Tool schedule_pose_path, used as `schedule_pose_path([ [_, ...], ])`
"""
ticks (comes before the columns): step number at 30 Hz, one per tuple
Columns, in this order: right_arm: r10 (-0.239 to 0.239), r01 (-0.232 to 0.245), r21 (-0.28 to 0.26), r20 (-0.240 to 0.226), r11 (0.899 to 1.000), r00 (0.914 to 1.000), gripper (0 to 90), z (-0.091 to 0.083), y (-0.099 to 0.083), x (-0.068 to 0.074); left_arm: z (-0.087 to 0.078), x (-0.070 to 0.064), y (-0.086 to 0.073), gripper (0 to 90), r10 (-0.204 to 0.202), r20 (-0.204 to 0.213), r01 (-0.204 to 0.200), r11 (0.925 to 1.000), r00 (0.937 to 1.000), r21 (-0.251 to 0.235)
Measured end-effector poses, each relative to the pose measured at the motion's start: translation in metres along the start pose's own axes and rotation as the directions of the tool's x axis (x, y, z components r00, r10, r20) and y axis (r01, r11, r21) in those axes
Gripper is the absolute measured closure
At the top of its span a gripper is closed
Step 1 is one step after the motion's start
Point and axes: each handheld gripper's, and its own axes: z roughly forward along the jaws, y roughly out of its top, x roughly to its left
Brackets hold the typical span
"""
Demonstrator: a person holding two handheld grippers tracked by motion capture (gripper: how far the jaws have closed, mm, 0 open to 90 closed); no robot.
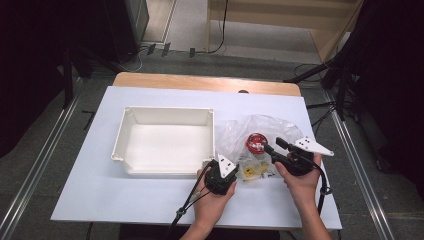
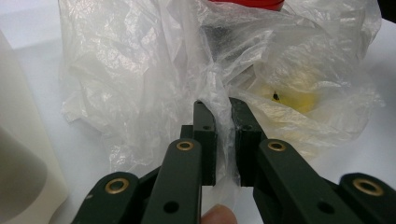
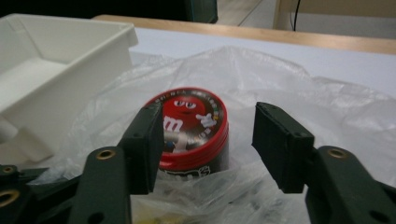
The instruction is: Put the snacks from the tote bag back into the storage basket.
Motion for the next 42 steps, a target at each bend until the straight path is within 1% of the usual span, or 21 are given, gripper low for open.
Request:
schedule_pose_path([
  [4, 0.003, -0.003, 0.038, 0.007, 0.999, 1.0, 33.4, 0.008, -0.007, 0.004, 0.0, 0.0, 0.0, 84.4, 0.001, 0.002, -0.001, 1.0, 1.0, 0.003],
  [5, -0.002, 0.001, 0.053, 0.012, 0.999, 0.9999, 32.4, 0.01, -0.009, 0.005, 0.0, 0.0, 0.0, 84.4, 0.001, 0.002, -0.001, 1.0, 1.0, 0.003],
  [6, 0.002, -0.003, 0.074, 0.016, 0.997, 0.9999, 32.6, 0.012, -0.01, 0.006, 0.0, 0.0, 0.0, 84.4, -0.001, 0.002, 0.001, 1.0, 1.0, 0.003],
  [8, 0.017, -0.017, 0.098, 0.003, 0.995, 0.9999, 31.5, 0.016, -0.012, 0.008, 0.0, 0.0, 0.0, 84.4, 0.003, 0.002, -0.003, 1.0, 1.0, 0.004],
  [12, -0.005, 0.003, 0.12, 0.019, 0.993, 0.9998, 28.5, 0.024, -0.014, 0.016, 0.0, 0.0, 0.0, 84.5, 0.003, 0.001, -0.003, 1.0, 1.0, 0.004],
  [15, -0.006, 0.001, 0.14, 0.034, 0.99, 0.9994, 27.7, 0.032, -0.016, 0.018, 0.0, 0.0, 0.0, 84.6, 0.004, 0.001, -0.004, 1.0, 1.0, 0.003],
  [18, -0.007, 0.001, 0.147, 0.042, 0.989, 0.9991, 26.6, 0.039, -0.017, 0.02, 0.0, 0.0, 0.0, 84.7, 0.006, 0.001, -0.006, 1.0, 1.0, 0.003],
  [19, -0.012, 0.004, 0.15, 0.053, 0.989, 0.9985, 25.8, 0.042, -0.018, 0.021, 0.0, 0.0, 0.0, 84.7, 0.006, 0.002, -0.006, 1.0, 1.0, 0.004],
  [22, -0.01, 0.0, 0.152, 0.065, 0.988, 0.9979, 24.3, 0.048, -0.019, 0.022, 0.0, 0.0, 0.0, 84.7, 0.007, 0.001, -0.007, 1.0, 1.0, 0.004],
  [26, 0.016, -0.027, 0.146, 0.073, 0.989, 0.9972, 23.3, 0.053, -0.019, 0.022, 0.0, 0.0, 0.0, 84.7, 0.008, 0.0, -0.008, 1.0, 1.0, 0.004],
  [28, 0.018, -0.029, 0.144, 0.077, 0.989, 0.9968, 23.6, 0.055, -0.019, 0.022, 0.0, 0.0, 0.0, 84.7, 0.009, 0.0, -0.009, 0.9999, 1.0, 0.004],
  [31, -0.007, -0.006, 0.132, 0.099, 0.991, 0.9951, 25.4, 0.053, -0.018, 0.025, 0.0, 0.0, 0.0, 84.8, 0.009, 0.0, -0.009, 1.0, 1.0, 0.004],
  [32, -0.002, -0.011, 0.131, 0.102, 0.991, 0.9948, 25.6, 0.052, -0.017, 0.025, 0.0, 0.0, 0.0, 84.8, 0.008, 0.0, -0.008, 1.0, 1.0, 0.004],
  [34, 0.029, -0.041, 0.126, 0.097, 0.991, 0.9948, 25.8, 0.05, -0.015, 0.023, 0.0, 0.0, 0.0, 84.8, 0.008, 0.0, -0.008, 1.0, 1.0, 0.004],
  [35, 0.037, -0.048, 0.124, 0.094, 0.991, 0.9949, 25.8, 0.048, -0.014, 0.022, 0.0, 0.0, 0.0, 84.8, 0.009, 0.0, -0.009, 1.0, 1.0, 0.004],
  [37, 0.03, -0.04, 0.107, 0.092, 0.993, 0.9953, 25.8, 0.045, -0.011, 0.022, 0.0, 0.0, 0.0, 84.8, 0.007, 0.0, -0.006, 1.0, 1.0, 0.005],
  [40, 0.03, -0.037, 0.082, 0.074, 0.996, 0.9968, 25.9, 0.038, -0.006, 0.022, 0.0, 0.0, 0.0, 84.9, 0.006, 0.0, -0.006, 1.0, 1.0, 0.005],
  [42, 0.022, -0.027, 0.073, 0.074, 0.997, 0.997, 25.9, 0.035, -0.003, 0.023, 0.0, 0.0, 0.0, 84.9, 0.004, 0.001, -0.004, 1.0, 1.0, 0.004],
])
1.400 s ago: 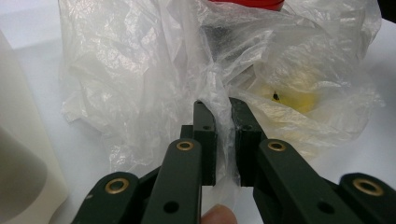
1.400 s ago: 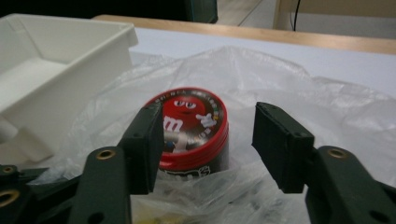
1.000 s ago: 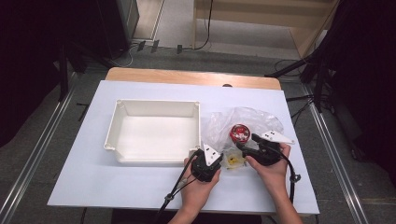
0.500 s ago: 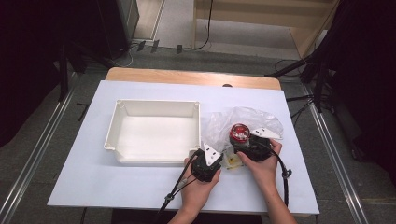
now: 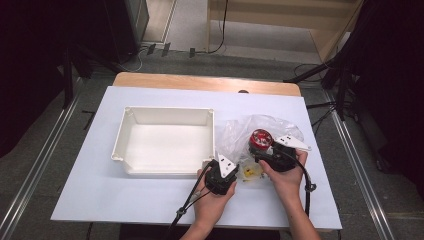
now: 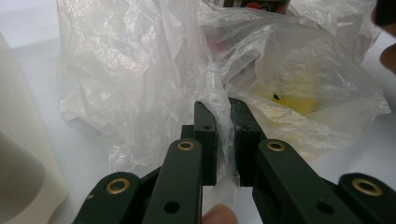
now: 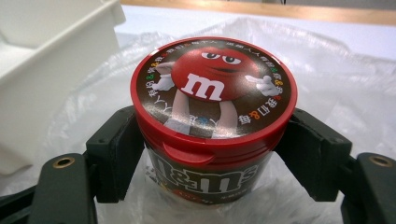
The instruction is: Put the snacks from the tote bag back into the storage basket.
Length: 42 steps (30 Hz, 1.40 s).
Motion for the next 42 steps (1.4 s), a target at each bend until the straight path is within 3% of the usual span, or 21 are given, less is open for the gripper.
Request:
schedule_pose_path([
  [15, -0.036, 0.036, -0.038, -0.006, 0.999, 0.9993, 26.1, -0.019, 0.013, 0.001, 0.0, 0.0, 0.0, 83.6, 0.005, 0.002, -0.005, 1.0, 1.0, -0.003],
  [21, -0.045, 0.045, -0.041, -0.012, 0.998, 0.9989, 26.1, -0.022, 0.014, 0.0, -0.004, -0.005, -0.001, 72.2, 0.044, -0.018, -0.045, 0.9983, 0.9989, -0.036],
  [27, -0.054, 0.054, -0.014, -0.01, 0.998, 0.9985, 26.1, -0.017, 0.006, -0.001, -0.002, -0.002, -0.001, 80.8, 0.012, -0.001, -0.012, 0.9995, 0.9999, -0.028],
  [36, -0.076, 0.075, 0.062, 0.009, 0.995, 0.997, 26.1, 0.0, -0.013, -0.004, -0.001, -0.001, 0.0, 84.1, 0.016, 0.004, -0.016, 0.9998, 0.9999, -0.011],
  [42, -0.033, 0.034, 0.059, -0.017, 0.998, 0.9993, 25.6, 0.0, -0.019, -0.008, -0.001, -0.001, -0.001, 84.9, 0.016, 0.006, -0.016, 0.9998, 0.9999, -0.011],
])
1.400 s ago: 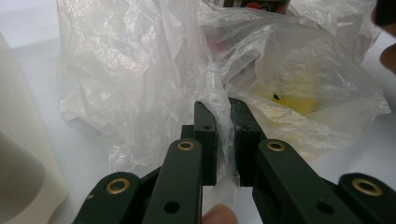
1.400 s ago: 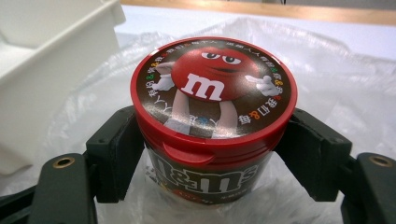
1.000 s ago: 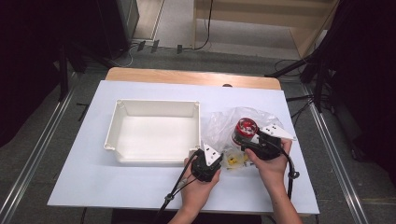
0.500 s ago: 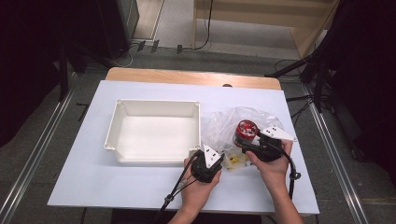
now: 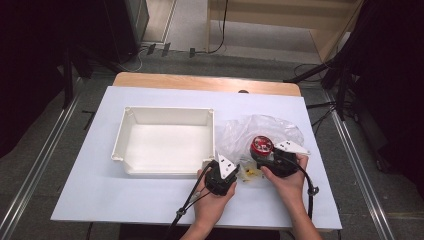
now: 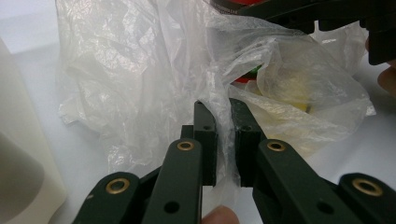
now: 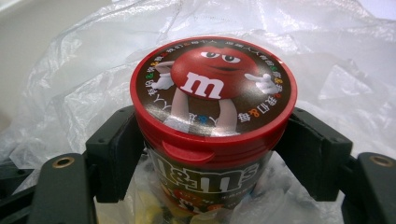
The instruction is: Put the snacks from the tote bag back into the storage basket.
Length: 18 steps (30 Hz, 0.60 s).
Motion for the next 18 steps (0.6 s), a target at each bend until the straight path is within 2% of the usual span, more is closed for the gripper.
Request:
schedule_pose_path([
  [5, 0.002, -0.003, -0.018, -0.004, 1.0, 1.0, 22.9, 0.004, -0.001, 0.001, 0.0, 0.0, 0.0, 85.4, 0.002, -0.002, -0.002, 1.0, 1.0, 0.002],
  [7, 0.007, -0.007, -0.015, 0.008, 1.0, 0.9999, 21.5, 0.009, 0.0, 0.003, 0.0, -0.001, 0.0, 85.4, 0.003, -0.003, -0.003, 1.0, 1.0, 0.003],
  [11, 0.025, -0.025, -0.015, 0.009, 1.0, 0.9997, 23.8, 0.015, 0.001, 0.003, 0.0, 0.0, 0.0, 85.4, 0.002, -0.004, -0.002, 1.0, 1.0, 0.003],
  [18, -0.001, 0.001, -0.027, 0.028, 1.0, 0.9996, 25.6, 0.007, 0.006, 0.004, 0.001, 0.0, 0.0, 85.5, -0.001, -0.003, 0.001, 1.0, 1.0, 0.004],
])
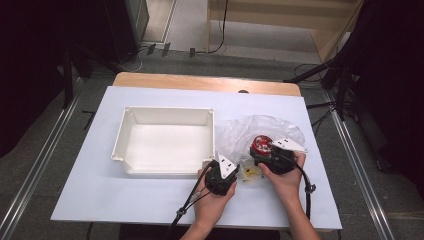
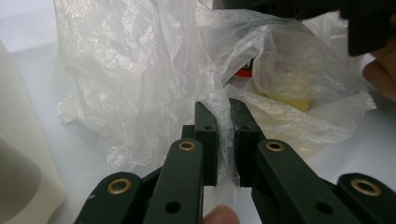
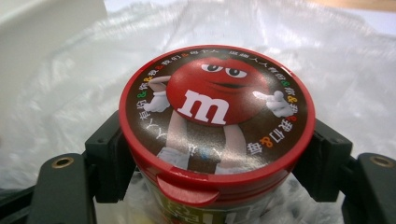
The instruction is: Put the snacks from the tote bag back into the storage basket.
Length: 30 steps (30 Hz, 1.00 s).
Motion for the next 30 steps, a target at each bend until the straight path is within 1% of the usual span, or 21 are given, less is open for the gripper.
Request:
schedule_pose_path([
  [2, -0.001, 0.001, -0.022, -0.008, 1.0, 1.0, 25.6, -0.006, 0.005, 0.001, 0.0, 0.0, 0.0, 85.3, 0.0, 0.0, 0.0, 1.0, 1.0, 0.0],
  [5, -0.006, 0.006, -0.038, -0.015, 0.999, 0.9999, 25.7, -0.013, 0.01, 0.003, 0.0, 0.0, 0.0, 83.3, -0.003, -0.002, 0.003, 1.0, 1.0, -0.002],
  [7, -0.015, 0.014, -0.044, -0.018, 0.999, 0.9997, 25.7, -0.017, 0.013, 0.003, -0.001, -0.001, 0.0, 78.9, 0.002, 0.001, -0.002, 0.9999, 1.0, -0.011],
  [8, -0.011, 0.01, -0.047, -0.019, 0.999, 0.9998, 25.7, -0.018, 0.014, 0.004, -0.001, -0.001, 0.0, 76.9, 0.002, 0.003, -0.002, 0.9997, 1.0, -0.023],
  [10, -0.015, 0.014, -0.052, -0.022, 0.999, 0.9996, 25.7, -0.02, 0.016, 0.004, -0.004, -0.002, 0.0, 71.7, 0.007, 0.013, -0.007, 0.9993, 0.9999, -0.036],
  [13, -0.017, 0.016, -0.058, -0.024, 0.998, 0.9996, 25.7, -0.022, 0.018, 0.004, -0.009, -0.001, 0.001, 62.4, 0.017, 0.068, -0.013, 0.9983, 0.9975, -0.057],
  [14, -0.015, 0.013, -0.06, -0.026, 0.998, 0.9996, 25.7, -0.023, 0.018, 0.004, -0.011, -0.001, 0.001, 59.5, 0.006, 0.083, 0.0, 0.9975, 0.9965, -0.071],
  [15, -0.013, 0.012, -0.062, -0.026, 0.998, 0.9996, 25.7, -0.023, 0.019, 0.003, -0.012, 0.0, 0.001, 57.1, 0.006, 0.092, 0.0, 0.9975, 0.9957, -0.071],
  [17, -0.011, 0.01, -0.065, -0.023, 0.998, 0.9997, 25.8, -0.024, 0.019, 0.002, -0.015, 0.002, 0.001, 53.2, -0.008, 0.125, 0.017, 0.9971, 0.9921, -0.074],
  [19, -0.011, 0.009, -0.067, -0.025, 0.998, 0.9996, 25.8, -0.026, 0.02, 0.0, -0.017, 0.003, 0.0, 48.1, -0.003, 0.15, 0.013, 0.9976, 0.9886, -0.068],
  [21, -0.006, 0.004, -0.066, -0.026, 0.998, 0.9996, 25.8, -0.027, 0.02, 0.0, -0.02, 0.002, -0.001, 43.9, 0.007, 0.159, 0.003, 0.9979, 0.9872, -0.065],
  [23, -0.008, 0.006, -0.065, -0.025, 0.998, 0.9997, 25.8, -0.027, 0.019, -0.001, -0.023, 0.002, -0.002, 40.9, 0.017, 0.167, -0.005, 0.9971, 0.9858, -0.076],
  [26, -0.008, 0.006, -0.065, -0.024, 0.998, 0.9997, 25.8, -0.027, 0.019, -0.002, -0.03, 0.002, -0.003, 35.4, 0.025, 0.165, -0.008, 0.9946, 0.9859, -0.104],
  [28, -0.007, 0.006, -0.065, -0.021, 0.998, 0.9998, 25.8, -0.027, 0.019, -0.004, -0.035, 0.003, -0.003, 31.5, 0.028, 0.166, -0.01, 0.9939, 0.9857, -0.11],
  [30, -0.007, 0.006, -0.063, -0.018, 0.998, 0.9998, 25.8, -0.027, 0.019, -0.004, -0.038, 0.006, -0.004, 29.9, 0.029, 0.167, -0.01, 0.9935, 0.9855, -0.113],
])
